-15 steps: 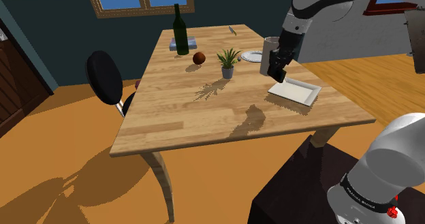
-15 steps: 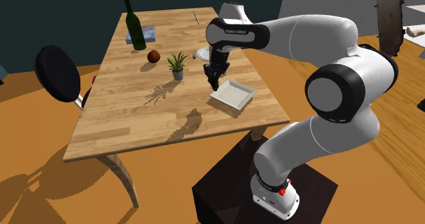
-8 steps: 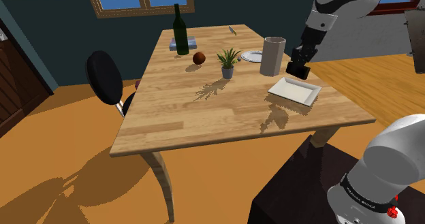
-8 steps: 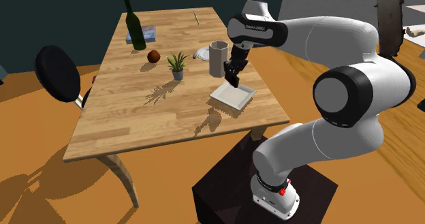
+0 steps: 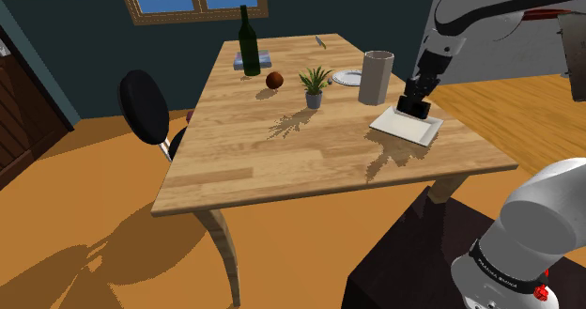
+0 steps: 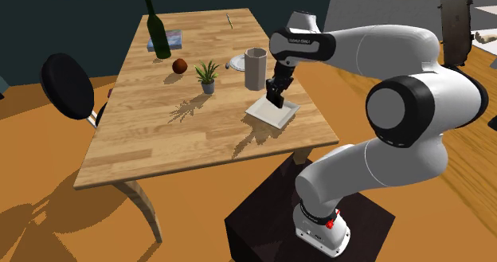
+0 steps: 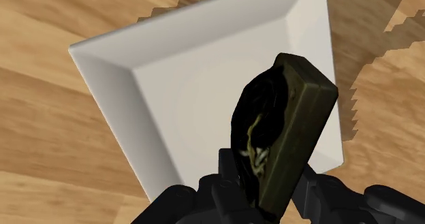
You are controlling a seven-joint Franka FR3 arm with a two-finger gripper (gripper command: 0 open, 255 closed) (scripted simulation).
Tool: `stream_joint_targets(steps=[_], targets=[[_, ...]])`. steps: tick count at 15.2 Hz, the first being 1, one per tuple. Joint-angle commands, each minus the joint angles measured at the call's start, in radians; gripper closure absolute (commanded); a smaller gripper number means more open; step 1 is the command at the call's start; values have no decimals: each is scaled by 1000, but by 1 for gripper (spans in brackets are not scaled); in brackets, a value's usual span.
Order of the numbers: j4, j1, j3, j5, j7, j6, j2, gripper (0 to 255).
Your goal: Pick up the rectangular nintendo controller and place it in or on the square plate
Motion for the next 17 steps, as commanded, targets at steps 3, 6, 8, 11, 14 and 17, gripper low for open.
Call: stream_joint_targets(steps=[3, 6, 8, 11, 14, 17], targets=[[-43, 2, -6, 4, -11, 58, 15, 255], [-76, 3, -12, 7, -22, 102, 28, 255], [-76, 3, -12, 7, -21, 102, 28, 255], [-76, 3, -12, 7, -22, 102, 28, 255], [-75, 3, -12, 7, -22, 102, 28, 0], [-75, 3, -12, 7, -22, 102, 28, 0]])
